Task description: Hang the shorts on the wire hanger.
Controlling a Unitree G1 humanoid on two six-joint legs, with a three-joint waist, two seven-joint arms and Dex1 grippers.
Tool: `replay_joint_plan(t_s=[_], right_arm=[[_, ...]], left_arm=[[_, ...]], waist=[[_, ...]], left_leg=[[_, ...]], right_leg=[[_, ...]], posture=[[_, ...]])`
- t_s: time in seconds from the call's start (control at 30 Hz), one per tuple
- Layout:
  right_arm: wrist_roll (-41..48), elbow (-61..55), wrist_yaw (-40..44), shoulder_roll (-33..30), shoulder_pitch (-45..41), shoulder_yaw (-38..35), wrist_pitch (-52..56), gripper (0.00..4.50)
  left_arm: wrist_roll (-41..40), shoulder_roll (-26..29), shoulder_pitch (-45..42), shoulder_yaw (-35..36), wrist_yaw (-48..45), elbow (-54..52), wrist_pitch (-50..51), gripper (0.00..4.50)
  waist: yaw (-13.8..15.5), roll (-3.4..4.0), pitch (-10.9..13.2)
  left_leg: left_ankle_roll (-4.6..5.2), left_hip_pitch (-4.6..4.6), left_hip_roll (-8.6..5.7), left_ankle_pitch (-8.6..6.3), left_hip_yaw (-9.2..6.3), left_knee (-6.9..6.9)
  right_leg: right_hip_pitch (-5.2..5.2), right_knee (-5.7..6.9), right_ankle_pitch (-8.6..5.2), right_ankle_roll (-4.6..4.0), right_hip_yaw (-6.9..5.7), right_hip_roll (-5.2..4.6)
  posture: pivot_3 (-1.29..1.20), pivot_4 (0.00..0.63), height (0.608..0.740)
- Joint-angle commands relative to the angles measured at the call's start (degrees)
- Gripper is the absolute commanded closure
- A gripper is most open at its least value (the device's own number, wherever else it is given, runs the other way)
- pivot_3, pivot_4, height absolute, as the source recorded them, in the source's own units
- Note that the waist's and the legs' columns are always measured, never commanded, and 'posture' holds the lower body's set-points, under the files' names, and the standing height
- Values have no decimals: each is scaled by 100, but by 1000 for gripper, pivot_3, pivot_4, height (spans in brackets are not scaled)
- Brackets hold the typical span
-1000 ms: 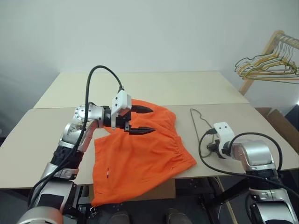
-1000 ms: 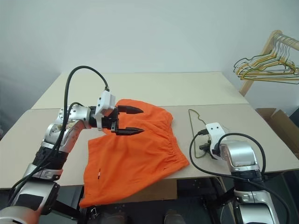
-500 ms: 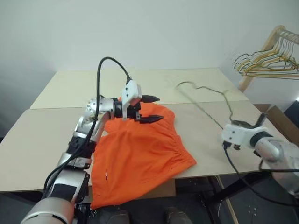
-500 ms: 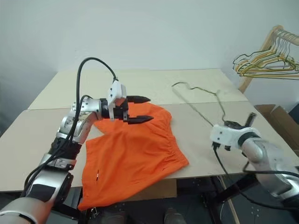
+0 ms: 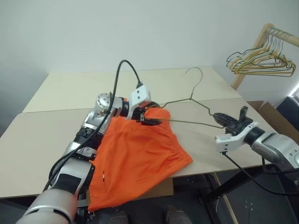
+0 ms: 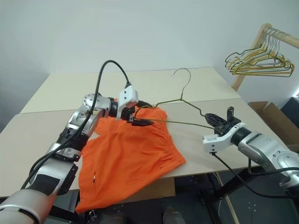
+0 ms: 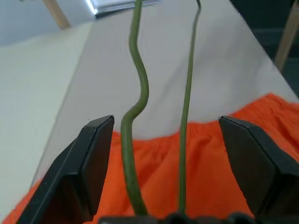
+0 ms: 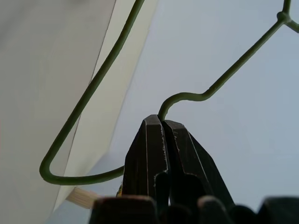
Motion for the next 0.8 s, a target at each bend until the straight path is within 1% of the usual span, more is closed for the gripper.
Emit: replay_joint_plan(t_s=[0.03,0.07,0.17,0.23,0.43,0.5,0.7,0.8], right_arm=[[-115,19,-133,29,-241,-363,-250,4452],[-162,47,-143,36,-268,-378,-315,4452],[-252,108,-163,39,-313,-453,-499,4500],[-301,149,-175,27,-328,-503,-609,4500],[-420,280,-270,-43,-371,-622,-940,4500],[-441,313,-284,-36,-385,-659,-1025,4500],[-457,442,-268,-52,-551,-700,-1282,4500],[-235,487,-91,-109,-573,-717,-1494,3703]], left_arm=[[208,27,-309,-84,-142,157,-161,633],[206,13,-328,-90,-219,209,-204,633],[160,35,-346,-92,-495,242,-169,1246],[192,78,-333,-116,-634,232,-188,1863],[303,101,-256,-120,-749,259,-312,3934],[321,93,-248,-118,-777,253,-322,4471],[427,60,-299,-161,-688,354,-327,4471],[399,6,-351,-115,-652,436,-282,4500]], waist=[[1,0,0],[2,0,0],[0,0,0],[-4,0,0],[-12,0,0],[-17,0,0],[-26,0,0],[-27,0,0]], left_leg=[[0,0,0,0,0,0],[0,1,0,0,0,0],[0,0,0,0,0,0],[0,0,0,0,0,0],[0,3,0,0,1,1],[0,3,0,0,1,1],[0,6,0,0,6,2],[0,7,0,0,6,2]], right_leg=[[0,0,-1,-2,0,0],[0,1,-1,-2,1,0],[0,2,-1,-2,0,0],[0,2,-1,-2,1,0],[1,4,-1,-5,2,0],[0,5,-1,-5,4,0],[2,6,1,-1,9,0],[3,7,2,-1,10,0]], posture=[[-37,0,740],[-41,0,740],[-41,0,740],[-41,0,740],[-53,0,740],[-54,0,740],[-57,0,740],[-59,0,740]])
